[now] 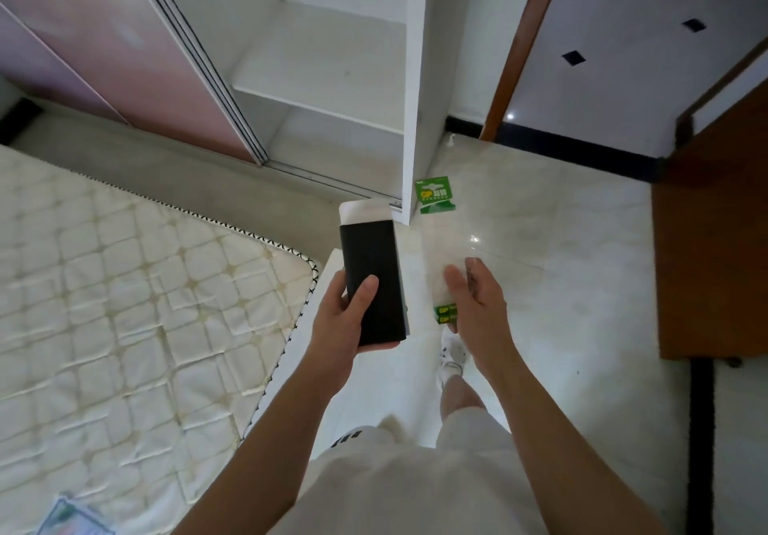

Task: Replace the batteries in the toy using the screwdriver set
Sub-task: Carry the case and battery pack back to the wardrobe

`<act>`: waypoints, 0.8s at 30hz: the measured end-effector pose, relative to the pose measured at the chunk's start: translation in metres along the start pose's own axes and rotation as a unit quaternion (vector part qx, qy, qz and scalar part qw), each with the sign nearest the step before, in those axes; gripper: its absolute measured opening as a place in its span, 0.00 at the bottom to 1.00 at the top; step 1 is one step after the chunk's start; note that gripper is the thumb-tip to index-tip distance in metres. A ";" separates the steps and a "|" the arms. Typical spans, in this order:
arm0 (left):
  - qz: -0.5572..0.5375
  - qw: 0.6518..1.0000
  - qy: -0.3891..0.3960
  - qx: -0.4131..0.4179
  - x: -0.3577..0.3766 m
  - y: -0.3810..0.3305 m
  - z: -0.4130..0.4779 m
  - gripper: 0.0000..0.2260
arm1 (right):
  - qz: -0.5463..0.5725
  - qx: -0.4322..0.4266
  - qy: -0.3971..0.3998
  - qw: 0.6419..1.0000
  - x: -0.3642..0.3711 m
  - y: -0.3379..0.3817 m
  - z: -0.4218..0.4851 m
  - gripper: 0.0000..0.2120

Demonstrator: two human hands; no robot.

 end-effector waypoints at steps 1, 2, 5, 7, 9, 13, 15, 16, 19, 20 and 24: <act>-0.003 1.000 -0.008 0.000 0.007 -0.005 0.013 0.14 | 0.000 -0.004 0.011 1.000 0.006 0.004 0.018 0.16; -0.007 1.000 -0.018 0.001 0.016 -0.012 0.026 0.12 | -0.001 -0.006 0.023 1.000 0.011 0.009 0.036 0.15; -0.024 0.998 -0.054 0.002 0.043 -0.035 0.065 0.09 | -0.006 -0.017 0.059 0.998 0.024 0.027 0.097 0.13; -0.036 0.997 -0.074 0.001 0.062 -0.054 0.087 0.10 | -0.012 -0.028 0.083 0.996 0.030 0.043 0.137 0.12; -0.048 0.994 -0.094 0.006 0.078 -0.074 0.107 0.09 | -0.025 -0.044 0.107 0.993 0.037 0.058 0.175 0.11; -0.077 0.987 -0.138 0.023 0.108 -0.111 0.140 0.06 | -0.029 -0.074 0.158 0.984 0.056 0.083 0.237 0.10; -0.087 0.984 -0.154 0.024 0.118 -0.122 0.152 0.06 | -0.026 -0.063 0.174 0.982 0.066 0.087 0.259 0.10; -0.091 0.983 -0.159 0.025 0.122 -0.126 0.157 0.07 | -0.026 -0.058 0.182 0.981 0.071 0.087 0.267 0.10; -0.101 0.977 -0.184 0.027 0.124 -0.138 0.169 0.09 | -0.028 -0.054 0.213 0.975 0.090 0.090 0.287 0.10; -0.104 0.975 -0.193 0.028 0.123 -0.142 0.173 0.09 | -0.028 -0.051 0.221 0.974 0.097 0.091 0.293 0.10; -0.127 0.966 -0.222 0.038 0.109 -0.159 0.195 0.08 | -0.032 -0.069 0.242 0.967 0.126 0.104 0.315 0.09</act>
Point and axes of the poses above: each hand's wrist, its own z-axis towards the middle knuckle, its own x-axis out of the palm, y = z × x, the point moved 8 cm from there along z, towards the middle knuckle, and after that the axes turned 15 degrees about -y, right-handed, at the moved point
